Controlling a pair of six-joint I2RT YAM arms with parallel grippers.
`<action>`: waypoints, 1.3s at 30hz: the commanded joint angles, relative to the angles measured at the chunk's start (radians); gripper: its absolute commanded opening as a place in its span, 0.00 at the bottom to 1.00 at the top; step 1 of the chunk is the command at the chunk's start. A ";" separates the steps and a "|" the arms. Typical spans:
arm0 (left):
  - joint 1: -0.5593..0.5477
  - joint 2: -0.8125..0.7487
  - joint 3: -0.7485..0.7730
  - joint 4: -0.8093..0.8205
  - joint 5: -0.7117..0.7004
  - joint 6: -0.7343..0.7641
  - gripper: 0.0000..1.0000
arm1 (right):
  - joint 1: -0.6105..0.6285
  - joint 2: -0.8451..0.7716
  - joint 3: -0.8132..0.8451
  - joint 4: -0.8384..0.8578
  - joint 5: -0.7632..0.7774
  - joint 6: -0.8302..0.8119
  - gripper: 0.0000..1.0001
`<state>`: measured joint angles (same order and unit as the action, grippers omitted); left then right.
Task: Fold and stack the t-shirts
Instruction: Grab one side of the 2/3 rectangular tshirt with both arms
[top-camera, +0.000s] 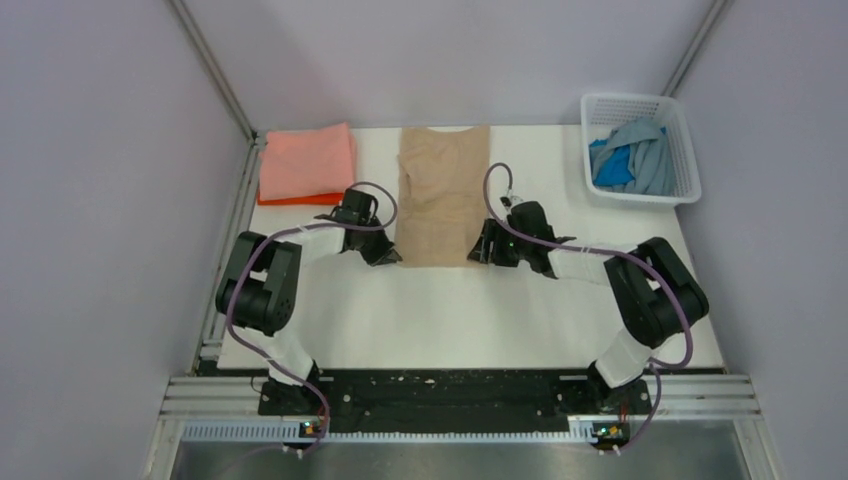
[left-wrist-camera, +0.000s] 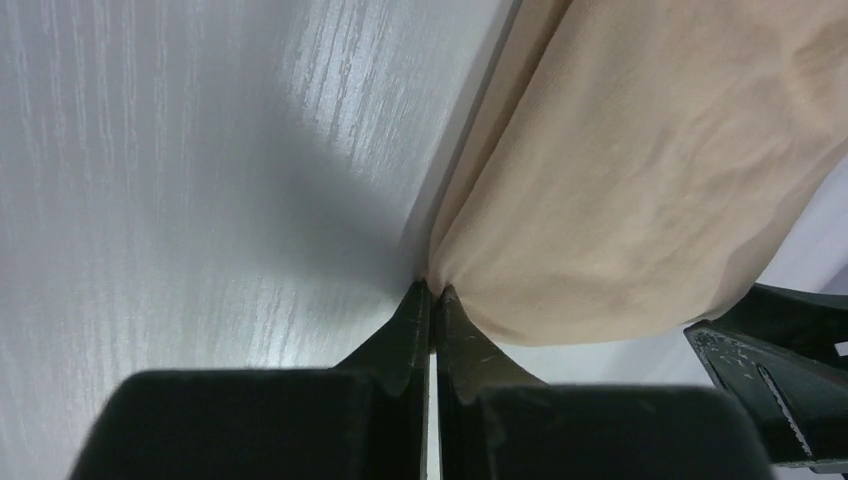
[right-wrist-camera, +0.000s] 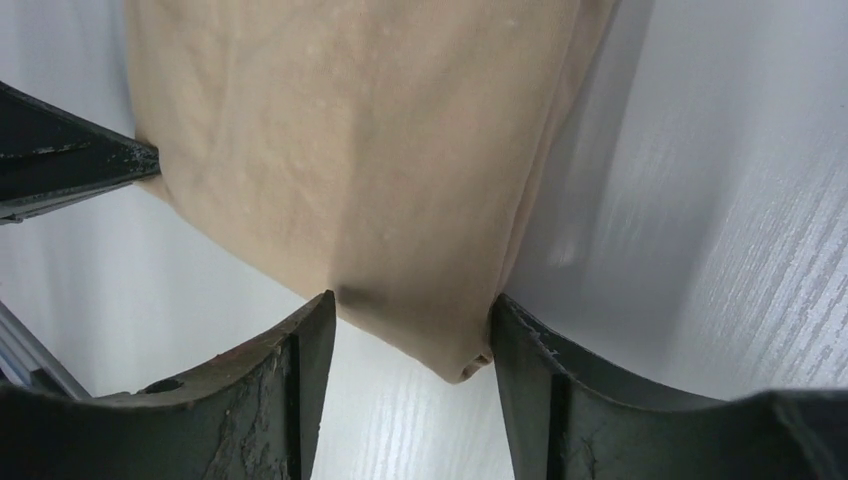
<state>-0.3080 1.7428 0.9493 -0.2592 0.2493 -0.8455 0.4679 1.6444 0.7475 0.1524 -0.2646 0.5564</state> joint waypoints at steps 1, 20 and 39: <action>-0.003 0.063 0.000 0.008 -0.014 0.012 0.00 | 0.023 0.046 -0.009 0.043 -0.001 0.043 0.54; -0.084 -0.224 -0.456 0.056 -0.075 -0.064 0.00 | 0.123 -0.188 -0.290 -0.104 0.042 0.049 0.00; -0.372 -0.916 -0.517 -0.156 -0.185 -0.209 0.00 | 0.272 -0.672 -0.280 -0.454 0.061 0.098 0.00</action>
<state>-0.6800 0.9066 0.3359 -0.3328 0.1287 -1.1103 0.7376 1.0046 0.3679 -0.2058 -0.2230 0.6899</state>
